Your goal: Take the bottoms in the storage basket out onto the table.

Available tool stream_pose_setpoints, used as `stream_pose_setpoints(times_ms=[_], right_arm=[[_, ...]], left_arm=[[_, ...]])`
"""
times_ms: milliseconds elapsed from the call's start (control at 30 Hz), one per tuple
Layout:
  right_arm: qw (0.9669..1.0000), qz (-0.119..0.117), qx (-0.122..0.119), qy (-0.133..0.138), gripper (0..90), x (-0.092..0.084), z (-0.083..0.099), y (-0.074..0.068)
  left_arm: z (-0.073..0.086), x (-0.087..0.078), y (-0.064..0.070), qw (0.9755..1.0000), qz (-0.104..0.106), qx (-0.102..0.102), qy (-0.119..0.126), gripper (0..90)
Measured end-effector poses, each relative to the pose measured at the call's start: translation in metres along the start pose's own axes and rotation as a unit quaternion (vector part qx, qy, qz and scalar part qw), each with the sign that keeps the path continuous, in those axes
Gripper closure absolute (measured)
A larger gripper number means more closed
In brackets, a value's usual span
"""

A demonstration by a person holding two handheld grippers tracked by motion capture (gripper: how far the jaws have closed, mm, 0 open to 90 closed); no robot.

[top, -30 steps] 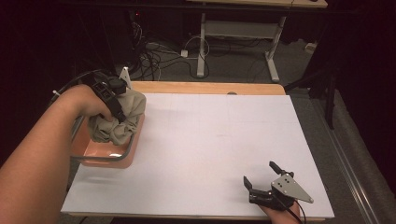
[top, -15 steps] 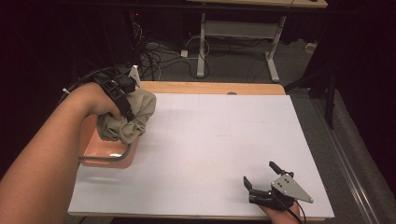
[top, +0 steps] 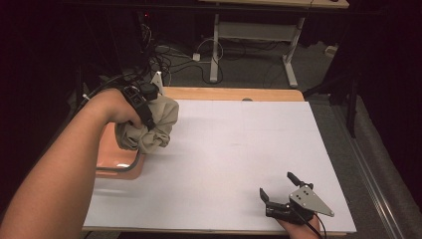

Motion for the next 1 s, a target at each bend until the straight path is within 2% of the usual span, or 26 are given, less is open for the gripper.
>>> stream_pose_setpoints(times_ms=[433, 800, 1000], right_arm=[[1.0000, -0.002, 0.001, 0.001, 1.1, 0.000, 0.000, 0.000], [1.0000, -0.003, 0.000, -0.002, 1.1, 0.001, 0.001, 0.000], [1.0000, -0.004, 0.000, -0.002, 1.1, 0.001, 0.001, 0.000]], left_arm=[[-0.019, 0.002, 0.020, 0.9998, 0.004, 0.019, 0.003, 58.1], [-0.037, 0.006, 0.037, 0.9990, 0.005, 0.039, 0.021, 58.0], [-0.045, 0.011, 0.045, 0.9986, 0.003, 0.048, 0.021, 57.9]])
Point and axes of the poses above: each handheld gripper's, and its own axes: x roughly forward along the jaws, z roughly out of its underside, y roughly to its right, the point moved 10 cm from there along x, roughly forward along the jaws, and after that the axes turned 14 degrees about -z, right-handed, at the moved point
